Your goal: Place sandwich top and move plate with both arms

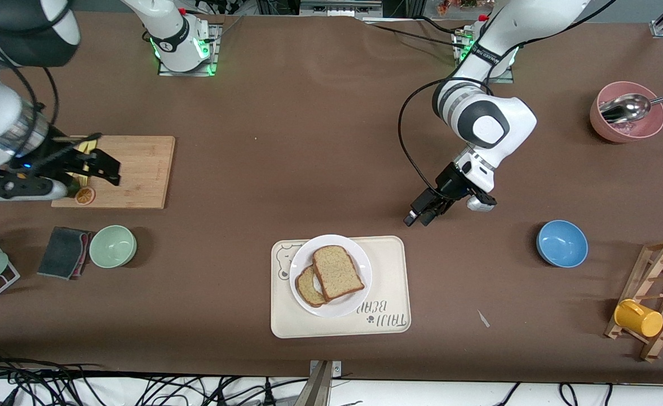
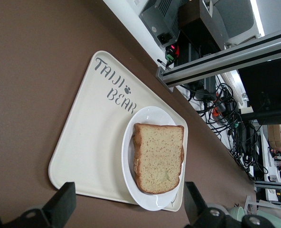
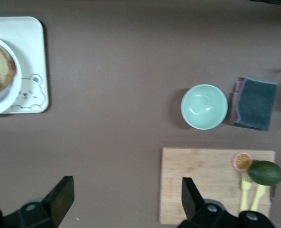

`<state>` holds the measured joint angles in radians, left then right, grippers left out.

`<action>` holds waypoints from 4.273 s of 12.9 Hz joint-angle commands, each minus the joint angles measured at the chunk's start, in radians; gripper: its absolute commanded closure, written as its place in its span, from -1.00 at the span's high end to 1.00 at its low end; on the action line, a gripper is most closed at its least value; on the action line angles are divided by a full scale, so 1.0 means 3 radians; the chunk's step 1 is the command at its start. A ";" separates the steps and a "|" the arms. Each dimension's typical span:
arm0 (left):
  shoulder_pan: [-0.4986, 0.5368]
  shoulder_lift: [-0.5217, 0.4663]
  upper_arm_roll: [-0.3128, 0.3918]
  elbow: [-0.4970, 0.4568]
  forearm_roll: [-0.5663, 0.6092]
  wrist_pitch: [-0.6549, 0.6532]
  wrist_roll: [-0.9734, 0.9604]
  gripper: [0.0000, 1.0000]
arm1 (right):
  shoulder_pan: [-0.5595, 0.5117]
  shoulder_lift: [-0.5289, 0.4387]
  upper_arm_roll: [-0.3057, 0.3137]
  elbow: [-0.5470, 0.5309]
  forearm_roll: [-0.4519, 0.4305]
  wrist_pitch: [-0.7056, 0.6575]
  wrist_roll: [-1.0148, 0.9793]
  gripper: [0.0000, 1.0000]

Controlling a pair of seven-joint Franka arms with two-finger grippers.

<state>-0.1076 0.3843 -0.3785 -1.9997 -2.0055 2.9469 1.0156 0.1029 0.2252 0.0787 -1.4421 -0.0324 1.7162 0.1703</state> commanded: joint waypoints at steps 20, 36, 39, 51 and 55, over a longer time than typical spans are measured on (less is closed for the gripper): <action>-0.0148 -0.0534 0.0986 -0.0175 0.3256 -0.1494 -0.3113 1.00 | 0.0250 -0.0627 -0.0660 -0.0550 -0.0020 0.0098 0.0261 1.00; 0.0522 -0.1296 0.0996 0.0355 0.6762 -0.3441 -0.4229 1.00 | -0.0476 -0.0561 -0.0124 -0.0470 0.0282 -0.0316 0.0016 1.00; 0.0548 -0.1291 0.1011 0.0718 0.6762 -0.3829 -0.4244 1.00 | -0.0507 -0.0567 -0.0144 -0.0470 0.0277 -0.0413 -0.0020 1.00; 0.0538 -0.1327 0.1062 0.1292 0.6762 -0.4725 -0.4219 1.00 | -0.0476 -0.0556 -0.0124 -0.0449 0.0231 -0.0444 -0.0015 1.00; 0.0533 -0.1317 0.1062 0.1297 0.6736 -0.4720 -0.4219 1.00 | -0.0476 -0.0566 -0.0134 -0.0439 0.0226 -0.0475 -0.0112 1.00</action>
<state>0.0538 -0.0172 -0.0555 -1.6321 -0.0104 1.5508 -0.2501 -0.0321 0.0600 0.0342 -1.5938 0.0344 1.5968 0.1628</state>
